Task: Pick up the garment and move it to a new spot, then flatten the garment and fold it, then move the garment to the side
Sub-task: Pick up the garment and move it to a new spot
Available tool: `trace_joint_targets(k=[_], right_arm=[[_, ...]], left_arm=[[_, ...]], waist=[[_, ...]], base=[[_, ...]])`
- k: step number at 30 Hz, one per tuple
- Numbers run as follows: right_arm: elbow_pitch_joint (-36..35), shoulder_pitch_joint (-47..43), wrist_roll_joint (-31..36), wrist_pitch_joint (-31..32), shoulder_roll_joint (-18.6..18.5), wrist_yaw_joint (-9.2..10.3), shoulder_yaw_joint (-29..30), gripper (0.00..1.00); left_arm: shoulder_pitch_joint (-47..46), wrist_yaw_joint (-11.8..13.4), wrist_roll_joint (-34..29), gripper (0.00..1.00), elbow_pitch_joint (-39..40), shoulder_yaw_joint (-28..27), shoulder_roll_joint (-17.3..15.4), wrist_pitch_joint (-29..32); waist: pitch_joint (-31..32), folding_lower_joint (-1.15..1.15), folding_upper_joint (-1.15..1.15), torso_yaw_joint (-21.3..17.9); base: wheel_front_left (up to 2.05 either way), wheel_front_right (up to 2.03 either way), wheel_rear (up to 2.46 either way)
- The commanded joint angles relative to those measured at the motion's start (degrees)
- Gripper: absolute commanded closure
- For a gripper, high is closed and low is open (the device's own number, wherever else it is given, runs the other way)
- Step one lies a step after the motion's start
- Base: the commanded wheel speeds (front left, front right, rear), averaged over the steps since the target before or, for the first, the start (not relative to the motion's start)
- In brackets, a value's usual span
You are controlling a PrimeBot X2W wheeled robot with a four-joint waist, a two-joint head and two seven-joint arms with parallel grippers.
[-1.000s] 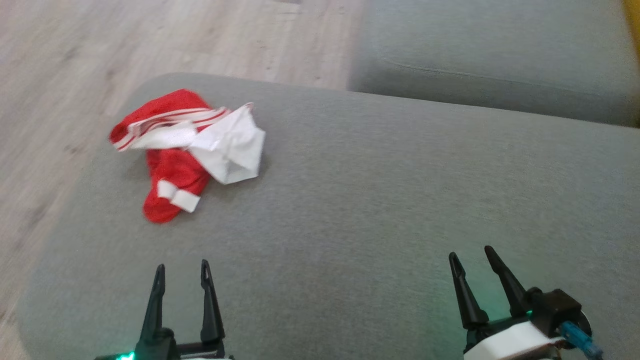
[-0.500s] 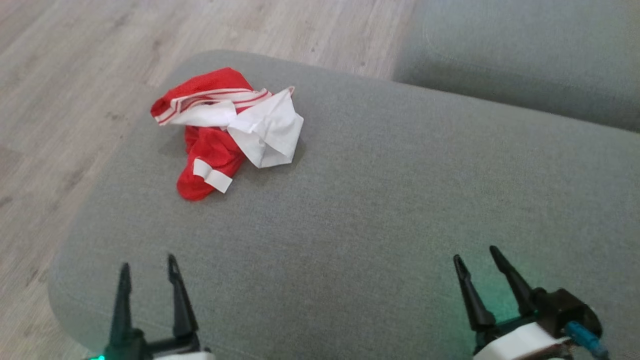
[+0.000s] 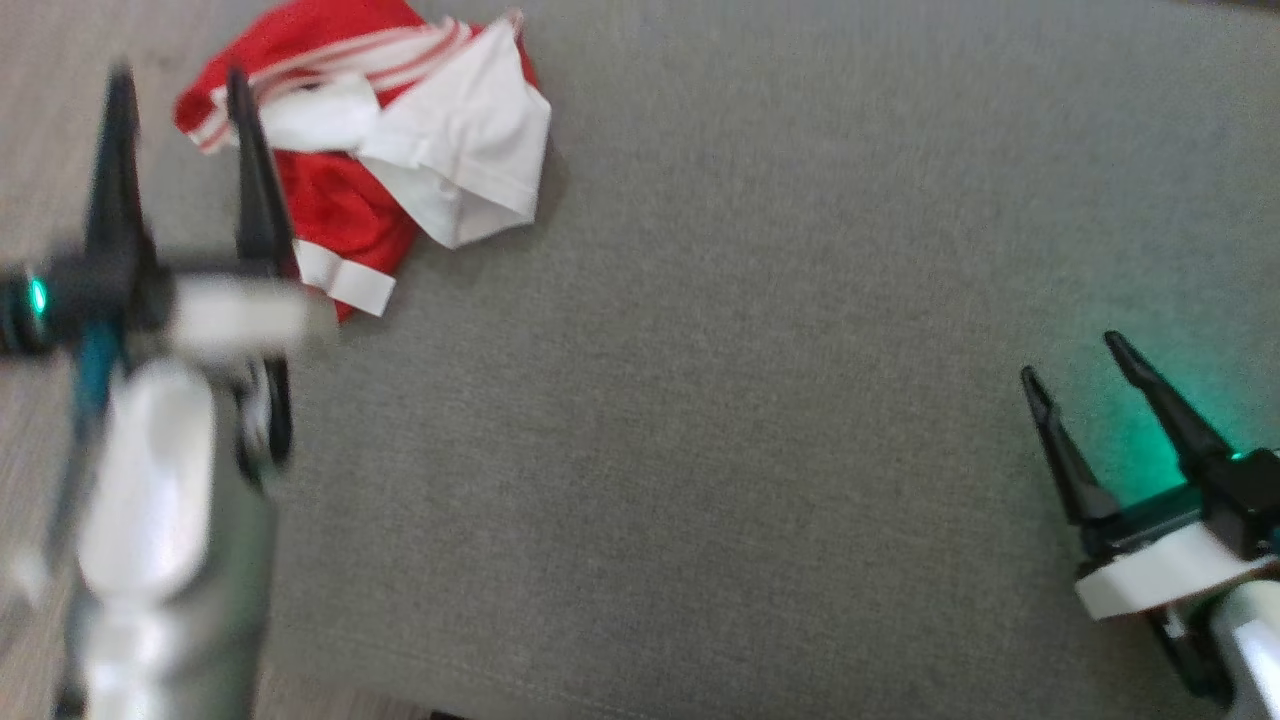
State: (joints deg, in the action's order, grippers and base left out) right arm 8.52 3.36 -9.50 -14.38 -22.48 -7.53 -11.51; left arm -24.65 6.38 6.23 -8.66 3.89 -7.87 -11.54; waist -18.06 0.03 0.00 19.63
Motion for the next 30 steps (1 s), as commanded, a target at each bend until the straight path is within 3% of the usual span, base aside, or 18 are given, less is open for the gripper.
trace_joint_targets(k=[1,7,12,16,17,24,30], right_arm=[[-2.0,-0.1,0.4,-0.6,-2.5,0.04,-0.8,0.00],[-3.9,1.0,-0.1,-0.6,-7.2,0.04,0.3,0.00],[-5.5,2.1,-0.6,-0.6,-9.9,0.04,-0.2,0.00],[-6.3,2.8,-0.7,-0.6,-10.5,0.04,-0.1,0.00],[-6.4,2.8,-0.6,-0.6,-10.4,0.04,0.3,0.00],[-5.8,3.9,-0.5,-0.6,-6.7,0.04,-0.4,0.00],[-3.4,5.5,-0.6,-0.6,0.5,0.04,-3.8,0.00]], left_arm=[[-6.4,-0.7,0.1,0.00,-1.6,-1.7,-2.7,3.0],[-23.8,-3.7,4.2,0.00,-20.1,-2.4,-3.4,14.9],[-31.3,-1.5,5.5,0.00,-38.8,-3.8,-4.9,24.0],[-33.8,-1.0,6.5,0.00,-47.6,-4.5,-5.6,24.7],[-34.6,-1.7,6.6,1.00,-49.3,-4.2,-5.6,23.1],[-38.2,-2.9,4.2,1.00,-49.6,-2.1,-8.9,11.8],[-42.0,-6.4,1.8,1.00,-44.9,1.1,-11.8,7.5]], waist=[[-6.1,-0.03,0.00,-0.8],[-10.5,-0.03,0.00,-1.6],[-13.6,-0.03,0.00,-3.4],[-15.7,-0.03,0.00,-4.4],[-16.0,-0.03,0.00,-4.5],[-11.5,-0.03,0.00,-5.9],[-1.4,-0.03,0.00,-10.9]], base=[[0.00,0.00,0.00],[0.00,0.00,0.00],[0.00,0.00,0.00],[0.00,0.00,0.00],[0.00,0.00,0.00],[0.00,0.00,0.00],[0.00,0.00,0.00]])
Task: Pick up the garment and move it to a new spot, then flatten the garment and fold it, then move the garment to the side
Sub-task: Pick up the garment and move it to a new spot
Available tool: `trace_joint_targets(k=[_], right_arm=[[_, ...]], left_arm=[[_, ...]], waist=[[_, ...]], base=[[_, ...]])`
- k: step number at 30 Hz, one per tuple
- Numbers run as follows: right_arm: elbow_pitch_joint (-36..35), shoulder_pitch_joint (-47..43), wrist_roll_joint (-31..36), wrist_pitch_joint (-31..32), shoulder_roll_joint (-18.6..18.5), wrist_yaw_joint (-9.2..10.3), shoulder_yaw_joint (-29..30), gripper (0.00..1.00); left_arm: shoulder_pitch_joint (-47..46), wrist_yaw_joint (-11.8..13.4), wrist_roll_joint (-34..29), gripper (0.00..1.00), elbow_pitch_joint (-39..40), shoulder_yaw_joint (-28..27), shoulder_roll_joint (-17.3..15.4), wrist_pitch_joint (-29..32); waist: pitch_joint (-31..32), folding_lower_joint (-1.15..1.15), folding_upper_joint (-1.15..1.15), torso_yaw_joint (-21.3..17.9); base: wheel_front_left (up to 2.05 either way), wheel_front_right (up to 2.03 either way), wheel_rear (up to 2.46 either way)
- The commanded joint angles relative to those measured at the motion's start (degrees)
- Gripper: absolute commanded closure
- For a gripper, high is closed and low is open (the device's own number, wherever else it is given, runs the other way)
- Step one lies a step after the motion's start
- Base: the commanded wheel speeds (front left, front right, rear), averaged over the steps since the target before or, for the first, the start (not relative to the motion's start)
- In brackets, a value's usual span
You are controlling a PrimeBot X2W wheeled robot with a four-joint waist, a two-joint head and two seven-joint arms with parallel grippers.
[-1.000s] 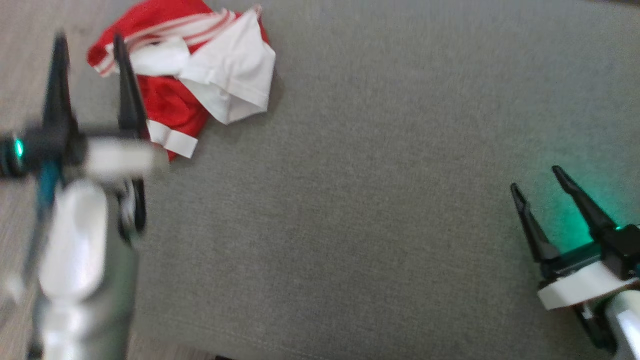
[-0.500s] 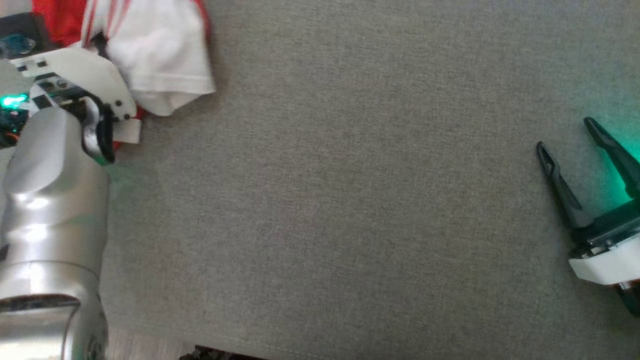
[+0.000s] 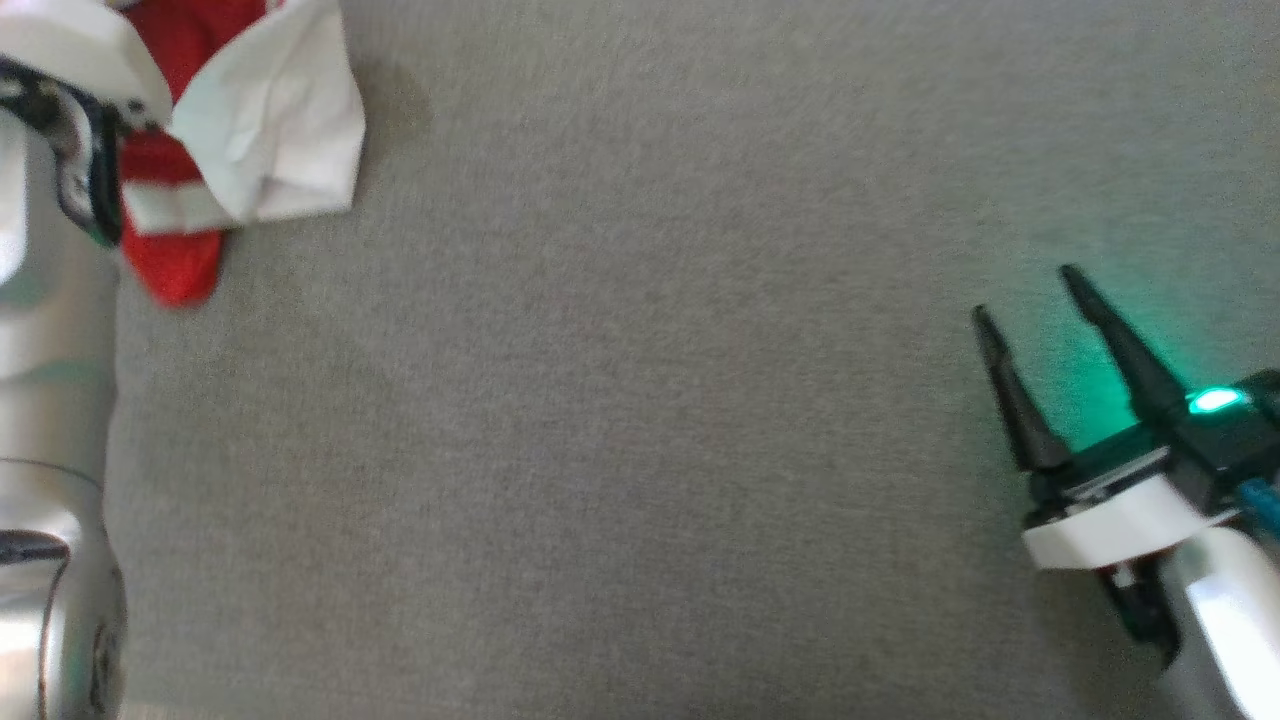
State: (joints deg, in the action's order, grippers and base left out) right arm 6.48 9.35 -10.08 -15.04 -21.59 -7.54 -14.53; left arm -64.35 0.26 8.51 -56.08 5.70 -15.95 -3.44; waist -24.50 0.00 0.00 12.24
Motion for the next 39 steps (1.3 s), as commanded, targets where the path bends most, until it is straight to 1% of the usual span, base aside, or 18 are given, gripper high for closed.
trace_joint_targets(k=[1,4,5,6,7,9,15,19,22,24,27,29,31,35,39], right_arm=[[-1.0,-0.5,-0.1,0.0,0.7,0.05,-1.1,0.00],[-0.3,-0.7,-0.2,0.0,4.0,0.05,-1.6,0.00],[-0.3,-0.7,-0.2,0.0,4.0,0.05,-1.6,0.00],[0.0,-0.7,-0.1,0.0,5.0,0.05,-1.9,0.00],[0.5,-1.0,0.4,0.0,6.5,0.05,-2.5,0.00],[0.7,-1.3,0.7,0.0,7.9,0.05,-2.8,0.00],[0.6,-1.3,1.1,0.0,10.9,0.05,-3.1,0.00],[0.3,-0.8,1.1,0.0,12.1,0.05,-3.3,0.00],[0.2,-0.1,1.0,0.0,12.9,0.05,-3.3,0.00],[0.0,0.6,0.9,0.0,13.4,0.05,-3.3,0.00],[-0.3,1.7,0.7,0.0,14.0,0.05,-3.9,0.00],[-0.2,2.3,0.7,0.0,14.2,0.05,-4.0,0.00],[-0.1,2.6,0.6,0.0,14.2,0.05,-3.9,0.00],[0.1,1.8,0.4,0.0,14.1,0.05,-2.8,0.00],[1.3,0.7,-0.5,0.0,14.2,0.05,-1.3,0.00]], left_arm=[[-2.8,-0.8,-0.7,1.00,3.6,-0.1,-3.8,-0.7],[-3.7,-2.4,-1.8,1.00,8.0,1.9,-4.0,-0.2],[-3.7,-2.4,-1.8,1.00,8.0,1.9,-4.0,-0.2],[-3.7,-3.0,-1.9,1.00,9.6,2.5,-3.8,0.1],[-3.6,-4.1,-1.9,1.00,13.3,3.8,-3.2,1.3],[-3.4,-4.8,-1.8,1.00,17.5,4.9,-2.4,2.8],[-0.7,-5.9,-0.2,1.00,29.3,8.0,0.7,8.1],[4.1,-6.1,0.2,1.00,33.8,10.7,2.4,11.0],[9.4,-5.9,-1.3,1.00,35.3,14.2,3.6,11.4],[13.5,-5.7,-1.7,1.00,34.7,16.3,4.7,10.8],[19.1,-5.4,-1.4,1.00,31.0,18.6,6.6,8.3],[21.9,-4.2,-1.4,1.00,27.3,19.3,8.0,4.9],[23.9,-1.9,-1.5,0.00,23.8,19.1,9.1,0.8],[27.3,2.4,0.8,0.00,20.2,17.7,11.6,-8.5],[33.0,5.0,4.1,0.00,20.7,16.5,12.6,-11.3]], waist=[[6.6,0.00,0.00,-4.5],[10.7,0.00,0.00,-8.0],[10.7,0.00,0.00,-8.0],[12.1,0.00,0.00,-9.4],[14.3,0.00,0.00,-12.1],[15.7,0.00,0.00,-14.8],[16.6,0.00,0.00,-22.0],[14.8,0.00,0.00,-26.1],[12.4,0.00,0.00,-28.4],[10.3,0.00,0.00,-29.5],[7.0,0.00,0.00,-30.4],[5.7,0.00,0.00,-30.4],[5.0,0.00,0.00,-30.2],[6.1,0.00,0.00,-28.3],[10.0,0.00,0.00,-25.3]], base=[[0.00,0.00,0.00],[0.00,0.00,0.00],[0.00,0.00,0.00],[0.00,0.00,0.00],[0.00,0.00,0.00],[0.00,0.00,0.00],[0.00,0.00,0.00],[0.00,0.00,0.00],[0.00,0.00,0.00],[0.00,0.00,0.00],[0.00,0.00,0.00],[0.00,0.00,0.00],[0.00,0.00,0.00],[0.00,0.00,0.00],[0.00,0.00,0.00]])
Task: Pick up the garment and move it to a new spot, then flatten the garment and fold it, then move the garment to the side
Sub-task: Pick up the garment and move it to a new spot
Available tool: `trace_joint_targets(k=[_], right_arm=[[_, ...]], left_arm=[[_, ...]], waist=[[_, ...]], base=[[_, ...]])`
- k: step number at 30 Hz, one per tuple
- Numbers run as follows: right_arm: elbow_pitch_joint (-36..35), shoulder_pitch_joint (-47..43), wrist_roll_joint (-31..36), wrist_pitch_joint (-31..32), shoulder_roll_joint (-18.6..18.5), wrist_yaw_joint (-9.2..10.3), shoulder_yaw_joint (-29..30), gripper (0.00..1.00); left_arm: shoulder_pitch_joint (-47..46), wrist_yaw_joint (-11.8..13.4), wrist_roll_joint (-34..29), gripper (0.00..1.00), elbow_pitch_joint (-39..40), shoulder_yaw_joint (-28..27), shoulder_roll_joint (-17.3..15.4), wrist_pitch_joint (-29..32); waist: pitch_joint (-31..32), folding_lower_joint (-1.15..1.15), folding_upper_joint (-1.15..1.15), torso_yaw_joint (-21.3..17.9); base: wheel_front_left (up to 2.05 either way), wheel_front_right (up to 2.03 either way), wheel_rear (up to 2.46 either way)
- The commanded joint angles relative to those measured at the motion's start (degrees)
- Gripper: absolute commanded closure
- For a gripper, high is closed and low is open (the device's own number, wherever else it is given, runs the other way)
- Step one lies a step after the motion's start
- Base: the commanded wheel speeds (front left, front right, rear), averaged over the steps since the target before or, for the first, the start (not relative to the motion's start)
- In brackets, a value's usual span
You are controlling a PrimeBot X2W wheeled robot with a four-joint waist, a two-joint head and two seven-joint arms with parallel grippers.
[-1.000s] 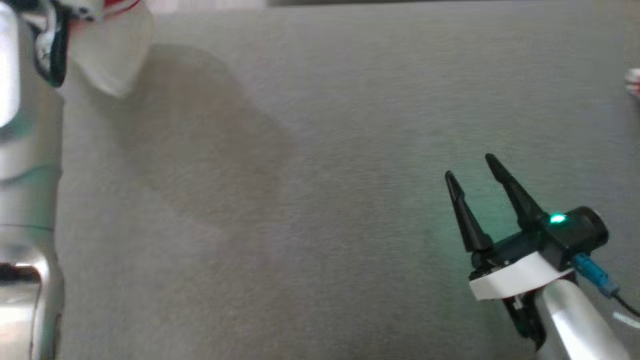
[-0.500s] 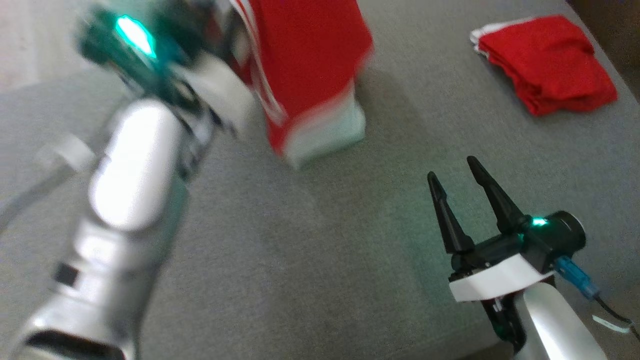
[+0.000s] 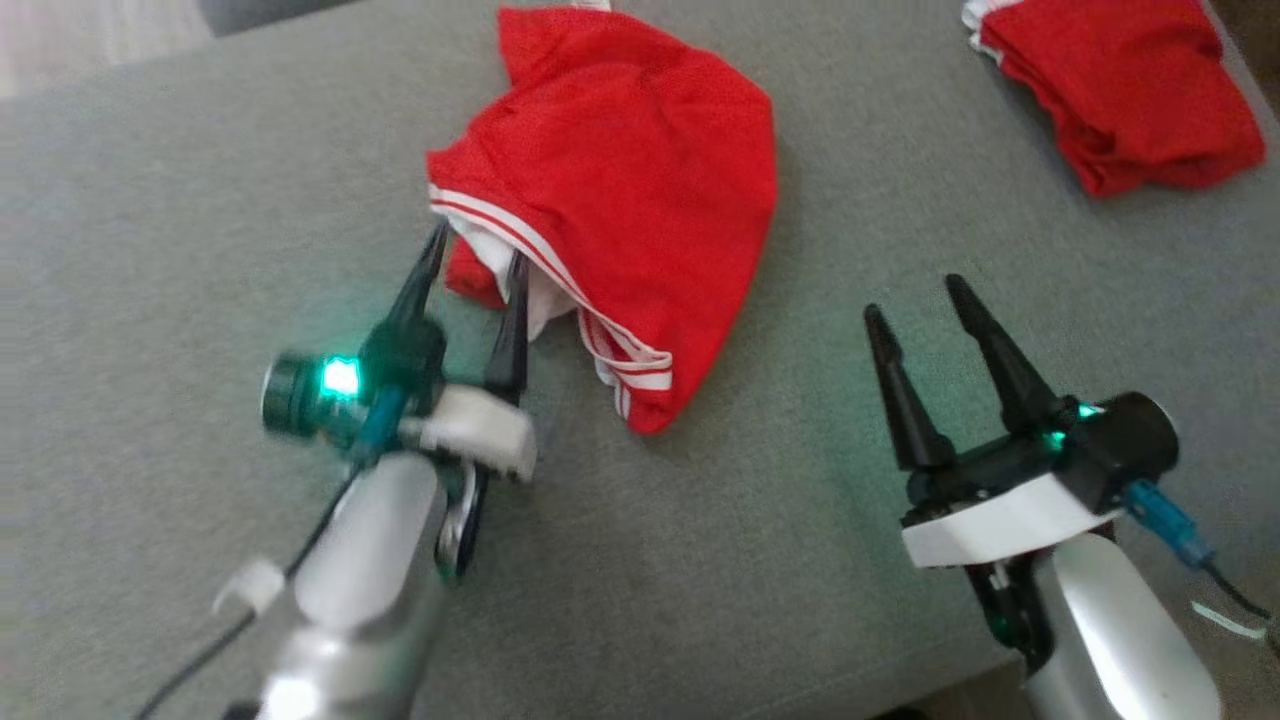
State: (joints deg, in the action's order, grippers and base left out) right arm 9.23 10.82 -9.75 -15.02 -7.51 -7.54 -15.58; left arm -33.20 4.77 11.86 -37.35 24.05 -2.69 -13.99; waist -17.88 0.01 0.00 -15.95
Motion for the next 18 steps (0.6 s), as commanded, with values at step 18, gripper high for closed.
trace_joint_targets(k=[18], right_arm=[[1.5,-13.8,-0.1,0.0,2.4,0.05,5.6,0.00]], left_arm=[[39.5,7.4,0.9,0.00,35.6,-10.5,-0.2,-1.0]], waist=[[21.0,-0.01,0.00,14.7]], base=[[0.00,0.00,0.00]])
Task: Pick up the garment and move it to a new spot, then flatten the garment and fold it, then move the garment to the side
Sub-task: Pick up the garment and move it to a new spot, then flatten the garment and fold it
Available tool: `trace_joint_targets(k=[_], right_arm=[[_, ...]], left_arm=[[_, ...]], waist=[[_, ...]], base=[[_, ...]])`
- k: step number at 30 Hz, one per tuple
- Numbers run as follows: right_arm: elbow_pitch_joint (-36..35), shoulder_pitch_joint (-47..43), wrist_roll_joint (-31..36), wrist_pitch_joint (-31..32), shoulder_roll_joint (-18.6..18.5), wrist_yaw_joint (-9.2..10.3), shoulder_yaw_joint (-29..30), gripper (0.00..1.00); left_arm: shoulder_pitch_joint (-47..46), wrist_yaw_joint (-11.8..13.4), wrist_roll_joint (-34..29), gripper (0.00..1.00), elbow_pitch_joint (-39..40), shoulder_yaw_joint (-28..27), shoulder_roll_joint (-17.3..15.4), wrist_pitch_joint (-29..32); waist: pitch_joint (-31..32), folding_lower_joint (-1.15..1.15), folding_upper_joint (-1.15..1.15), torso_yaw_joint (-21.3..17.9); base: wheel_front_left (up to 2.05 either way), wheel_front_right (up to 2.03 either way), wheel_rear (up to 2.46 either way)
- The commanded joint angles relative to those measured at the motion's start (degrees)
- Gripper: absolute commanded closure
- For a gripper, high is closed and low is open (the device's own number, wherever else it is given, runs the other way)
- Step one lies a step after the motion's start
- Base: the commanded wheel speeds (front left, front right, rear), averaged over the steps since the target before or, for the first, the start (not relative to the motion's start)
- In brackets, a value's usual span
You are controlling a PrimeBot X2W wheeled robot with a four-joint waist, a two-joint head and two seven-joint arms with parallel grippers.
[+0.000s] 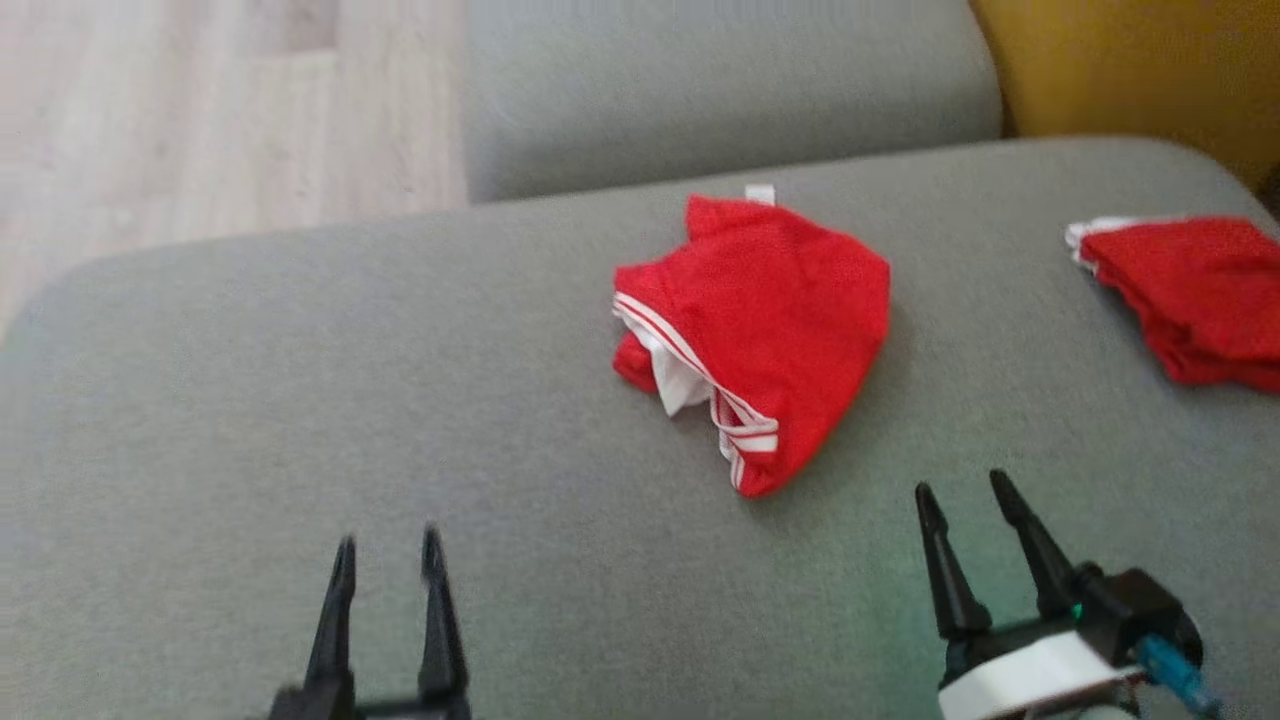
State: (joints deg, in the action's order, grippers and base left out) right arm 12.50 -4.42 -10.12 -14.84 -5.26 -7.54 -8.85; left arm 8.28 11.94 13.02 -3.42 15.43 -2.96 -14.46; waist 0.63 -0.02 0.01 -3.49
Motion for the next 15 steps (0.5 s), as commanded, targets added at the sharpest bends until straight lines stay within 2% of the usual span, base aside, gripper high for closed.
trace_joint_targets(k=[1,6,15], right_arm=[[-1.9,0.8,0.5,-0.2,0.3,0.05,-1.0,0.00],[-2.3,-1.1,1.7,-0.2,0.8,0.05,-1.1,0.00],[-2.5,-1.9,1.9,-0.2,1.2,0.05,-1.1,0.00]], left_arm=[[-0.2,0.5,-0.6,0.00,2.2,-2.2,0.1,-0.5],[5.0,0.6,-2.0,0.00,3.4,-3.2,0.1,-0.5],[5.3,0.0,-3.6,0.00,3.6,-4.6,0.1,-0.5]], waist=[[2.9,0.02,-0.01,2.5],[4.1,0.02,-0.01,3.3],[4.1,0.02,-0.01,3.7]], base=[[0.00,0.00,0.00],[0.00,0.00,0.00],[0.00,0.00,0.00]])
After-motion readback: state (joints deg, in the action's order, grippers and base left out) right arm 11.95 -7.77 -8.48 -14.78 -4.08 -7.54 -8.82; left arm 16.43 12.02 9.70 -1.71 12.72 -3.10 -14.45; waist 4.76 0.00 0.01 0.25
